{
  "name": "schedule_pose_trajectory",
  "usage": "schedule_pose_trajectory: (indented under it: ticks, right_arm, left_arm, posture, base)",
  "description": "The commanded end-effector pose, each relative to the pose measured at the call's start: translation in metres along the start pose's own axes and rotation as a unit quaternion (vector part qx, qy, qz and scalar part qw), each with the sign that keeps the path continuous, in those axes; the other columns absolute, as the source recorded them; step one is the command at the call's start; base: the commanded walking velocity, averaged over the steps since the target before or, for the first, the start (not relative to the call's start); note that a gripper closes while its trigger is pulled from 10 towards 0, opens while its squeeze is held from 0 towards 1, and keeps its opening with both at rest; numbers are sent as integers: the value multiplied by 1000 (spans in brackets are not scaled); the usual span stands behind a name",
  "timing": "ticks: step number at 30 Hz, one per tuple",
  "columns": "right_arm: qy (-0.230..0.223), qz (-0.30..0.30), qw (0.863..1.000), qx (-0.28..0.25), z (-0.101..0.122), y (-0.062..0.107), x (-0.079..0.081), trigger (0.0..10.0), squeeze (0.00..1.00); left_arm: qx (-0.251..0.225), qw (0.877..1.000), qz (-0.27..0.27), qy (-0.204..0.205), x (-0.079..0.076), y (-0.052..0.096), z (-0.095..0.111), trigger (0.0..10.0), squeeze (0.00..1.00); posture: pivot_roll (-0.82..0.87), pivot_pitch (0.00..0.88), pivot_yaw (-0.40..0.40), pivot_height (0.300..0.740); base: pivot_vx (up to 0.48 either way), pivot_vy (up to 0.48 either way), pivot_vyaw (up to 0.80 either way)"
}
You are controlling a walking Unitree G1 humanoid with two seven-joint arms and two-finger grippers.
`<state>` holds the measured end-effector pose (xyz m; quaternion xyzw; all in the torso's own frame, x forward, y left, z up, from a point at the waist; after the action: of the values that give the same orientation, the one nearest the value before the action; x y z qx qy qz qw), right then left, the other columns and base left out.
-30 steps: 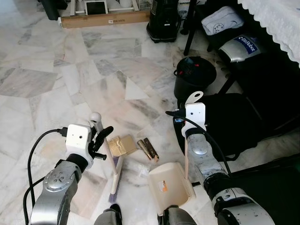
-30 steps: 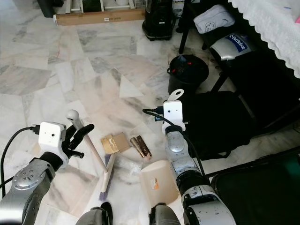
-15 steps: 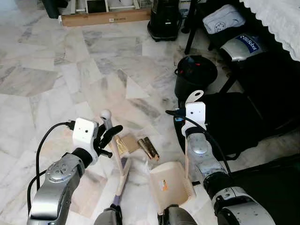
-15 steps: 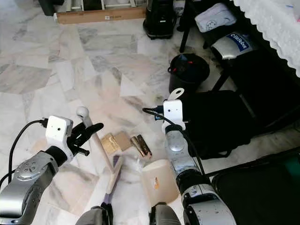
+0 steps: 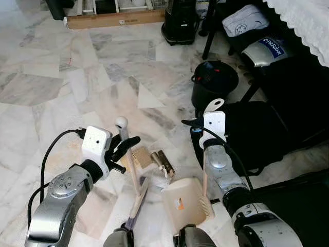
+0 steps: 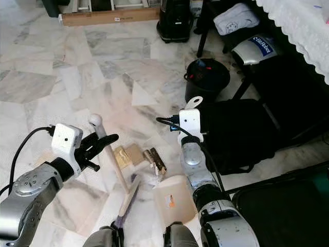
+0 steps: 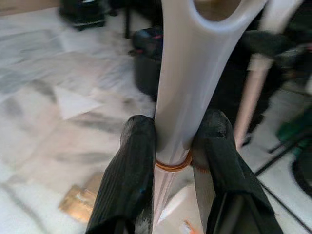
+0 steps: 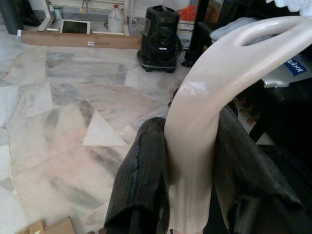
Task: Sweep floor
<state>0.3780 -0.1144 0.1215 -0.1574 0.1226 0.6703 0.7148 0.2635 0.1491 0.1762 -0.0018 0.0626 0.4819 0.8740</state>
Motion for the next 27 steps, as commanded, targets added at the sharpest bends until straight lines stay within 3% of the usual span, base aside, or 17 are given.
schedule_pose_trajectory:
  ticks: [1, 6, 9, 11, 12, 13, 15, 18, 20, 22, 27]
  right_arm:
    - [16, 4, 1000, 15, -8, 2, 0, 10000, 0]
    - [15, 5, 1000, 13, -6, 1, 1, 10000, 0]
    - [14, 5, 1000, 13, -6, 0, 1, 10000, 0]
    - [13, 5, 1000, 13, -5, 0, 2, 10000, 0]
    - [13, 5, 1000, 13, -5, 0, 2, 10000, 0]
    - [12, 5, 1000, 13, -6, 0, 2, 10000, 0]
    - [12, 5, 1000, 13, -6, 0, 1, 10000, 0]
    - [12, 5, 1000, 14, -6, 0, 1, 10000, 0]
    - [11, 6, 1000, 15, -6, 0, 2, 10000, 0]
    - [9, 7, 1000, 14, -6, 0, 2, 10000, 0]
    - [9, 8, 1000, 13, -6, 0, 2, 10000, 0]
  left_arm:
    - [5, 998, -59, 15, -19, 2, 2, 10000, 0]
    - [6, 995, -94, 38, -26, 5, 13, 10000, 0]
    - [-12, 996, -83, 43, -22, 4, 21, 10000, 0]
    - [-39, 999, -27, 11, -7, 3, 33, 10000, 0]
    - [-39, 999, -27, 11, -7, 3, 33, 10000, 0]
    - [-64, 998, 12, -3, 4, 4, 43, 10000, 0]
    - [-93, 995, 39, -3, 12, 6, 54, 10000, 0]
    - [-139, 987, 74, -6, 19, 9, 72, 10000, 0]
    - [-165, 979, 114, -32, 28, 13, 80, 10000, 0]
    - [-184, 970, 151, -44, 35, 16, 84, 10000, 0]
    - [-175, 967, 175, -65, 41, 17, 77, 10000, 0]
  posture:
    - [17, 322, -61, 740]
    - [22, 316, -59, 740]
    - [20, 314, -59, 740]
    - [19, 311, -60, 740]
    - [19, 311, -60, 740]
    - [19, 311, -60, 740]
    - [20, 310, -60, 740]
    - [21, 309, -60, 740]
    - [20, 310, -60, 740]
    - [21, 312, -60, 740]
    - [18, 315, -61, 740]
  base:
    - [0, 0, 0]
    - [0, 0, 0]
    - [0, 0, 0]
    - [0, 0, 0]
    - [0, 0, 0]
    - [0, 0, 0]
    - [0, 0, 0]
    - [0, 0, 0]
    - [0, 0, 0]
    - [0, 0, 0]
    - [0, 0, 0]
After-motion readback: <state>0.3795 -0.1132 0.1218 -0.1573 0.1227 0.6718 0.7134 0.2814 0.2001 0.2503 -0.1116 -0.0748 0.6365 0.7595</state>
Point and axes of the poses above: a point about 5 cm out from each wrist's last joint towards the gripper, its own y axis pointing back from the gripper into the wrist, its own z axis along the axis of the wrist's last joint, x = y × z, the point moved 1 cm from there along -y, pointing out of the wrist towards the gripper, and after that the axes turned 11 degrees about y, right-handed, at the moved point
